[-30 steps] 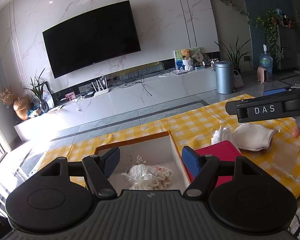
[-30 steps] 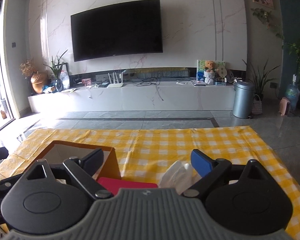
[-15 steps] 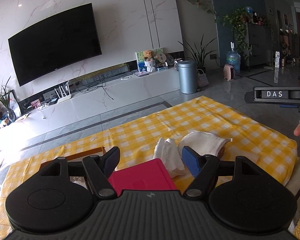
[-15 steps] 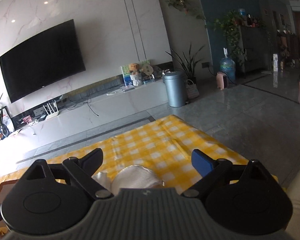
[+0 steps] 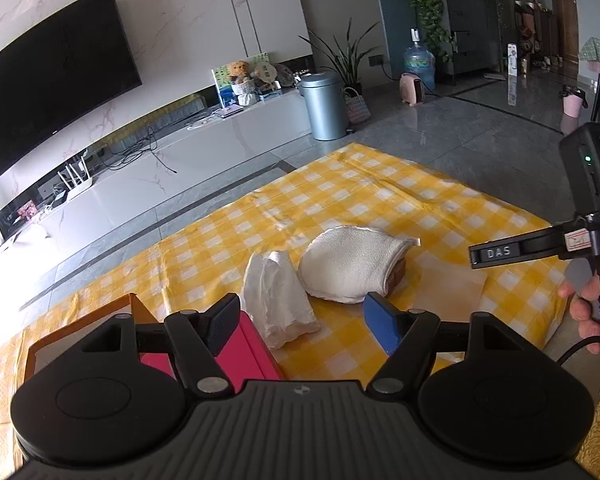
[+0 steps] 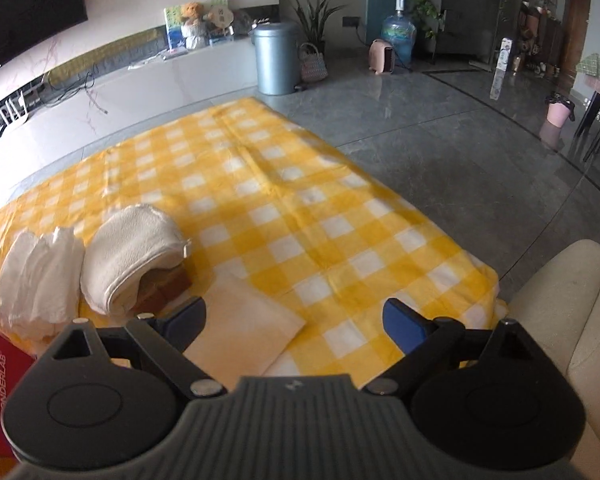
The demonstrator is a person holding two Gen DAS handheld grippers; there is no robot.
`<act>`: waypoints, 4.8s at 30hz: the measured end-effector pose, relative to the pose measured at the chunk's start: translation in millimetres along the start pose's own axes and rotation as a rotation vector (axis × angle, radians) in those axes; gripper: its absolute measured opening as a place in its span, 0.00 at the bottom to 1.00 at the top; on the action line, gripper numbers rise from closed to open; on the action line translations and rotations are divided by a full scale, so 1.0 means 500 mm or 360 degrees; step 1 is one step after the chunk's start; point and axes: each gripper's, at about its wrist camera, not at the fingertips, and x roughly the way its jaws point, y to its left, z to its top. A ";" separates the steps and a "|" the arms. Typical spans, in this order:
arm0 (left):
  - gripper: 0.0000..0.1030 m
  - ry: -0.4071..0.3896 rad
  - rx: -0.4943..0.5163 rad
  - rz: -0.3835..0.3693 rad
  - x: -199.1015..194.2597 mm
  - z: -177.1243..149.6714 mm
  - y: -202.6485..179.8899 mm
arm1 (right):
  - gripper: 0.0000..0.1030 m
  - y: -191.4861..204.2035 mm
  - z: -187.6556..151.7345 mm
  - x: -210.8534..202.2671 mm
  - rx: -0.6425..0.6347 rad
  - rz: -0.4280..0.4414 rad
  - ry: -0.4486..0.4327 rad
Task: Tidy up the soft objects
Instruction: 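Move both grippers back over the pile toward the white mesh sheet, then grasp the white mesh sheet with the right gripper, then grasp the white terry-cloth mitt with the left gripper while the right holds the mesh sheet, then carry the mitt with the left gripper while the right brings the mesh sheet over the box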
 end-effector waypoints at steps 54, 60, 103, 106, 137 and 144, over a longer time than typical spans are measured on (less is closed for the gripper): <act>0.82 0.0126 0.0193 -0.0123 0.141 0.013 0.013 | 0.01 0.073 0.001 0.111 0.0251 0.0173 0.0145; 0.86 0.0133 0.0319 -0.0237 0.195 0.004 -0.064 | 0.01 0.024 0.007 0.121 0.0302 0.0104 0.0139; 0.04 -0.0236 -0.0011 -0.0285 0.213 0.062 -0.038 | 0.02 0.014 0.008 0.064 0.0196 -0.0008 -0.0041; 0.04 -0.0252 -0.0054 -0.0300 0.192 0.063 -0.019 | 0.02 0.014 0.012 0.055 0.0212 0.0001 -0.0069; 0.04 -0.0633 -0.0575 -0.0162 -0.086 0.025 0.290 | 0.02 0.183 0.032 -0.185 0.0046 0.0475 -0.0510; 0.04 -0.0769 -0.0689 0.0042 -0.133 -0.045 0.357 | 0.02 0.276 0.013 -0.244 -0.0122 0.0779 -0.0545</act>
